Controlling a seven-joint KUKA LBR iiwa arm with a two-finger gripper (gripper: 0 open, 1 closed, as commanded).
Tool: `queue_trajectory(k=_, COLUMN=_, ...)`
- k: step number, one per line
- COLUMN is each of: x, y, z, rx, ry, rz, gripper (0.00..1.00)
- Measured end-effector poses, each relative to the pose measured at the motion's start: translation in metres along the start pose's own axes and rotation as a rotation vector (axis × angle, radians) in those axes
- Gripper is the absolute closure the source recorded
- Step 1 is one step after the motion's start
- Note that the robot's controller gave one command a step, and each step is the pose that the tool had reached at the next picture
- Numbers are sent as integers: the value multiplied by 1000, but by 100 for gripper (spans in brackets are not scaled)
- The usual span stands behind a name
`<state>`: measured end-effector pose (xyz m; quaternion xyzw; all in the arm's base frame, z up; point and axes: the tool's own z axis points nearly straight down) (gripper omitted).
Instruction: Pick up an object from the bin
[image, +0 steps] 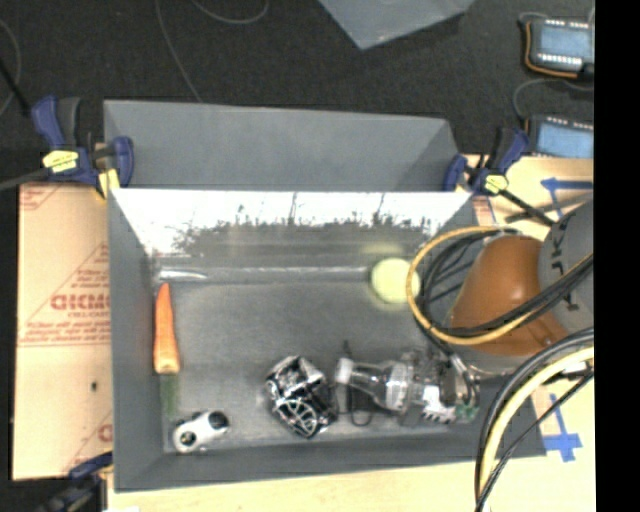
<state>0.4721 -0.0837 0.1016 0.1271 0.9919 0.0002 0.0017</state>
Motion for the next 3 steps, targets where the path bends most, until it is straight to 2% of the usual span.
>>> queue_trajectory(k=1, x=-2, y=0, z=-22, rx=-1, ry=-7, rz=-1, gripper=100)
queue_trajectory(k=3, x=-2, y=0, z=-48, rx=0, ry=-5, rz=-2, gripper=100)
